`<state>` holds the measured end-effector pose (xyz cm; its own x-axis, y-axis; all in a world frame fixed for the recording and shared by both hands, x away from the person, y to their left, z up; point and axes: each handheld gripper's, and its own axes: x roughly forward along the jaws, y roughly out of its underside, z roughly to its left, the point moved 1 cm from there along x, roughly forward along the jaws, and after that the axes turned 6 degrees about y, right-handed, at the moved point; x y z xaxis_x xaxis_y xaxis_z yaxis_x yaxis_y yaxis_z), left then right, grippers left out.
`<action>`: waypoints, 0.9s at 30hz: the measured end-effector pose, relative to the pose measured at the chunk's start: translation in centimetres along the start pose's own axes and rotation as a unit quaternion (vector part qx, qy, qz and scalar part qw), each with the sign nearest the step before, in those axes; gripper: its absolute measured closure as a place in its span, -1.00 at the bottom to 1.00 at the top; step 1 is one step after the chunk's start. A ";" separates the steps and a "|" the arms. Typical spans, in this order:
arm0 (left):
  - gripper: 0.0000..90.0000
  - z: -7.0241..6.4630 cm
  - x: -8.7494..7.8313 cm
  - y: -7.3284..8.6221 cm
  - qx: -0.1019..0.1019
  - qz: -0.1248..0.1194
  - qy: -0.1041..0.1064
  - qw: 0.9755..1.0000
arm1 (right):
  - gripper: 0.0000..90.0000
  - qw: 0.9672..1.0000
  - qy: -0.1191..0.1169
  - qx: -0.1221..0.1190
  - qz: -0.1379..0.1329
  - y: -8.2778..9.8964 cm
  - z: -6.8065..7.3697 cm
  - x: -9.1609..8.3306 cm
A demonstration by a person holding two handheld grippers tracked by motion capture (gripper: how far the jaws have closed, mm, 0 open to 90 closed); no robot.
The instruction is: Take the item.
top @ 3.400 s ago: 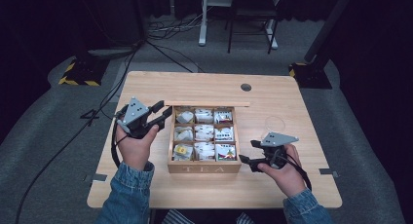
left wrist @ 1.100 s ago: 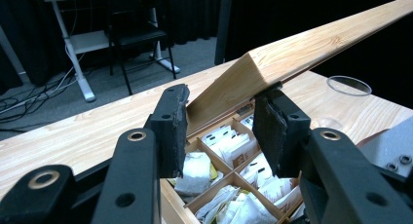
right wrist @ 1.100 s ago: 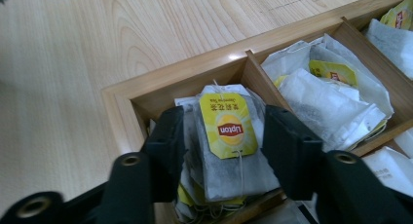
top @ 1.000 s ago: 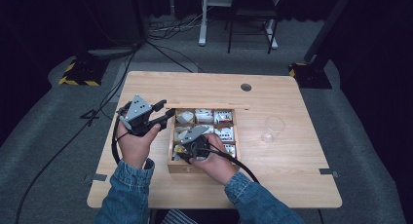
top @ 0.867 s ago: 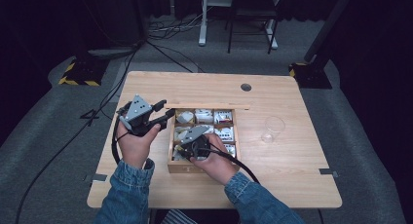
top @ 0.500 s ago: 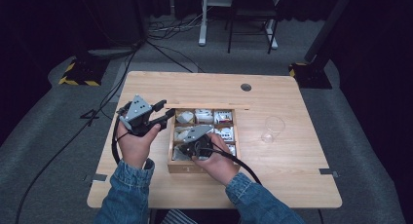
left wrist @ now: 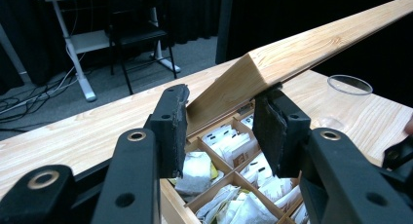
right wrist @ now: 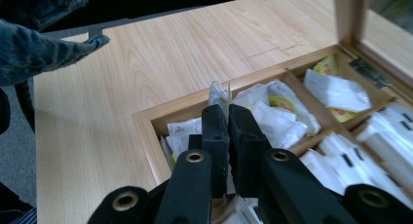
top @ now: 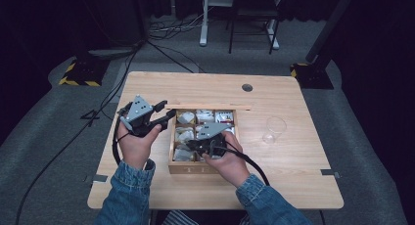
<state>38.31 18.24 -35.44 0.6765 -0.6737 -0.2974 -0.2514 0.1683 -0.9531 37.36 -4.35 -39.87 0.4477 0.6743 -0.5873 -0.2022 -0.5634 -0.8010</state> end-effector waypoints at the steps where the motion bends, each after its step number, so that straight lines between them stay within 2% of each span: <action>1: 0.27 0.0 0.0 0.0 0.000 0.000 0.000 1.000 | 0.92 1.000 0.002 0.001 -0.002 0.0 -0.1 -0.3; 13: 0.27 0.1 0.1 -0.2 -0.002 0.002 0.001 1.000 | 0.92 0.999 0.037 0.028 -0.029 1.0 -2.6 -4.9; 18: 0.27 0.1 0.0 -0.2 -0.001 0.004 0.001 1.000 | 0.92 0.997 0.055 0.045 -0.037 1.9 -4.0 -6.8; 27: 0.27 -0.1 0.0 -0.1 0.004 0.006 -0.004 1.000 | 0.92 0.993 0.088 0.062 -0.039 3.2 -5.9 -9.1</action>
<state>38.27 18.15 -35.29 0.6788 -0.6657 -0.3099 -0.2551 0.1820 -0.9496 37.78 -15.13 -36.39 0.6087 0.6144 -0.5020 -0.2618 -0.4417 -0.8581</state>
